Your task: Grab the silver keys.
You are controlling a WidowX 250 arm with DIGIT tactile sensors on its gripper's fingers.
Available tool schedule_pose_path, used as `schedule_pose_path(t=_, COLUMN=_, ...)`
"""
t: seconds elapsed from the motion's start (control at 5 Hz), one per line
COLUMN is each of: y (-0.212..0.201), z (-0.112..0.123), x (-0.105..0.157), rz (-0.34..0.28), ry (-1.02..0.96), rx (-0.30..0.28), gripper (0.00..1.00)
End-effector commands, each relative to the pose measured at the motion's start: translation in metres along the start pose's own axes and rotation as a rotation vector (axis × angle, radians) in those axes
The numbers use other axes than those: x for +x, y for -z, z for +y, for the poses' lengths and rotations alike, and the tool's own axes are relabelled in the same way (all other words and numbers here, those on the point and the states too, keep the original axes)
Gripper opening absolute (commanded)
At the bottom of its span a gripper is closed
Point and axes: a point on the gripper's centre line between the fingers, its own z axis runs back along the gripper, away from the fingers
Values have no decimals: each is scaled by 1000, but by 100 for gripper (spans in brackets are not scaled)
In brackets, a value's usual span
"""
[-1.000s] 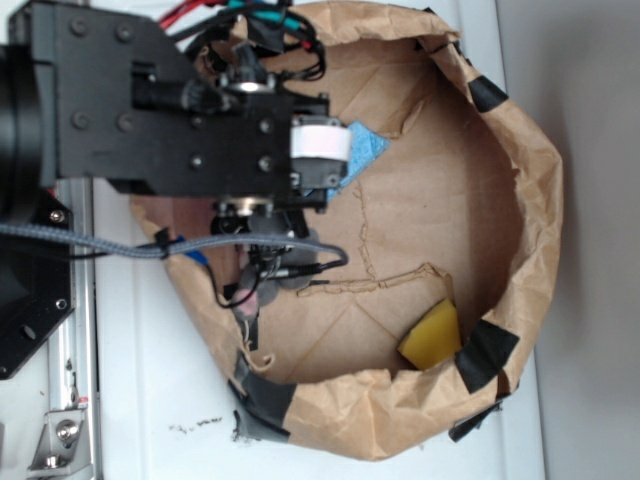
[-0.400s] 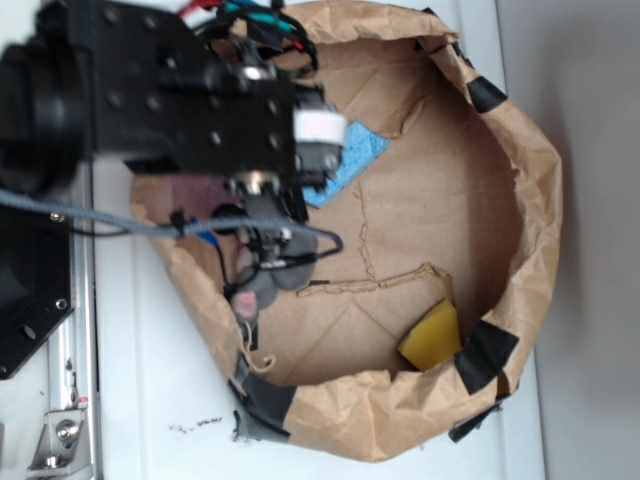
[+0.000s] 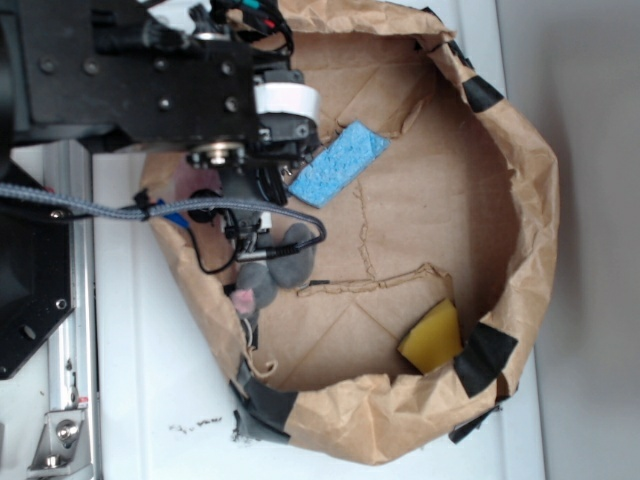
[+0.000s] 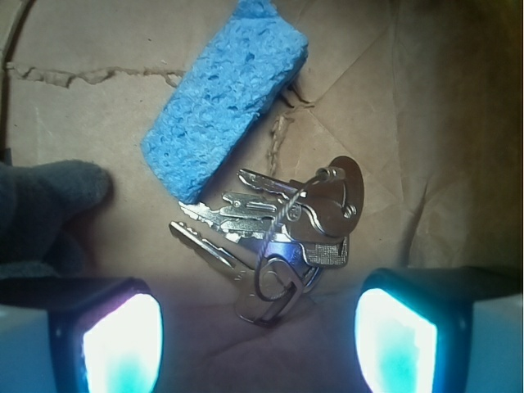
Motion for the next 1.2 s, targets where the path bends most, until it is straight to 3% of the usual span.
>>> schedule_pose_path(t=0.0, y=2, z=9, x=2, rz=-34, ry=-35, rx=26, gripper=100)
schedule_pose_path(t=0.4, y=35, z=15, x=22, rz=-63, ry=-42, rx=97, gripper=100)
schedule_pose_path(t=0.6, y=36, z=18, x=26, rz=-79, ry=-59, rx=101, gripper=15)
schedule_pose_path(t=0.8, y=32, z=20, x=22, rz=-84, ry=-55, rx=94, gripper=0)
schedule_pose_path(t=1.0, y=29, z=20, x=23, rz=-84, ry=-57, rx=89, gripper=0)
